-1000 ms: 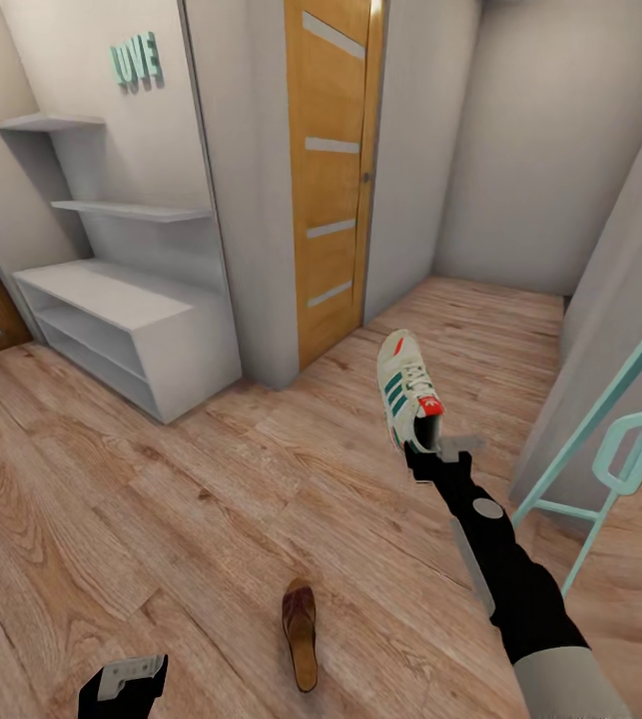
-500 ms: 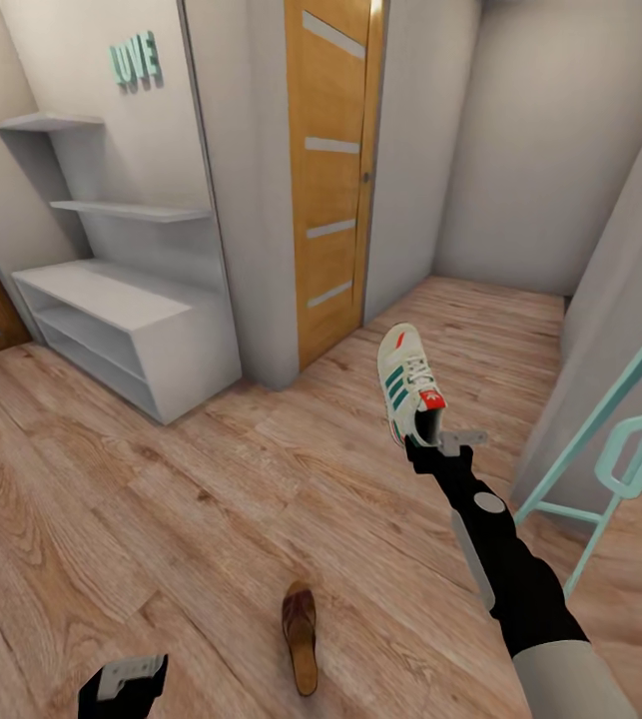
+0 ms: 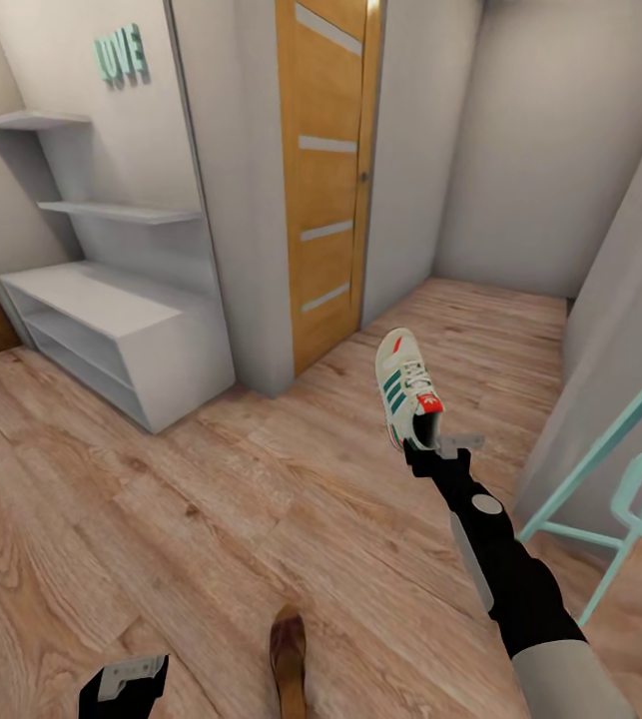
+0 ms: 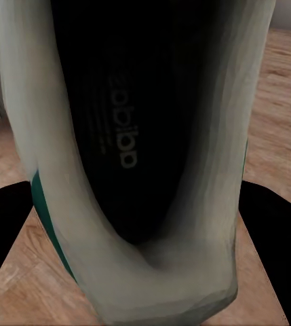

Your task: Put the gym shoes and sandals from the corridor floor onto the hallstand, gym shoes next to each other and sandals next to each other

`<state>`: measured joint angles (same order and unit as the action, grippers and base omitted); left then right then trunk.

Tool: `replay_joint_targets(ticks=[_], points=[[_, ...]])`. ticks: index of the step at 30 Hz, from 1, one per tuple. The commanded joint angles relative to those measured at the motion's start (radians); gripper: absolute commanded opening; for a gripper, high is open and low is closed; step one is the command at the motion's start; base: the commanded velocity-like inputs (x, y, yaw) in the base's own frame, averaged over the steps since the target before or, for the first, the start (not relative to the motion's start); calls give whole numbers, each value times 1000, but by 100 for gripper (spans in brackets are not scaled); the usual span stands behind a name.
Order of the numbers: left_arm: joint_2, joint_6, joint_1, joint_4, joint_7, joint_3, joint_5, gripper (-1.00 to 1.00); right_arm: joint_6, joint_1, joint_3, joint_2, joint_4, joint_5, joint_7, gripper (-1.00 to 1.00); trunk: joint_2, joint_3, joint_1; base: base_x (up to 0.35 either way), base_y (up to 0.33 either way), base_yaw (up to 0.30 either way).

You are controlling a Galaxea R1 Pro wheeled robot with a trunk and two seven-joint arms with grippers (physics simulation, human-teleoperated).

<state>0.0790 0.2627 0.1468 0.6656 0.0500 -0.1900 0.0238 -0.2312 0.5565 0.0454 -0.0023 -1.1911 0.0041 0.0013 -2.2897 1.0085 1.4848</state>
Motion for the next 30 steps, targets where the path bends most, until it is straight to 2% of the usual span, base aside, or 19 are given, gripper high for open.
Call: replay_joint_targets(ticks=[1, 10, 15, 30], points=[[-1, 3, 0, 0, 5, -4, 2, 100, -5, 0, 1, 0, -1, 1, 0, -100, 0, 1, 0, 232, -174, 0], [-1, 3, 0, 0, 5, -3, 2, 100, -6, 0, 2, 1, -1, -1, 0, -100, 0, 1, 0, 205, -203, 0], [-1, 3, 0, 0, 5, -3, 2, 100, -7, 0, 2, 1, -2, -2, 0, -100, 0, 1, 0, 28, -220, 0], [-1, 3, 0, 0, 5, -3, 2, 100, -7, 0, 2, 1, -8, -4, 0, -100, 0, 1, 0, 1, -53, 0]])
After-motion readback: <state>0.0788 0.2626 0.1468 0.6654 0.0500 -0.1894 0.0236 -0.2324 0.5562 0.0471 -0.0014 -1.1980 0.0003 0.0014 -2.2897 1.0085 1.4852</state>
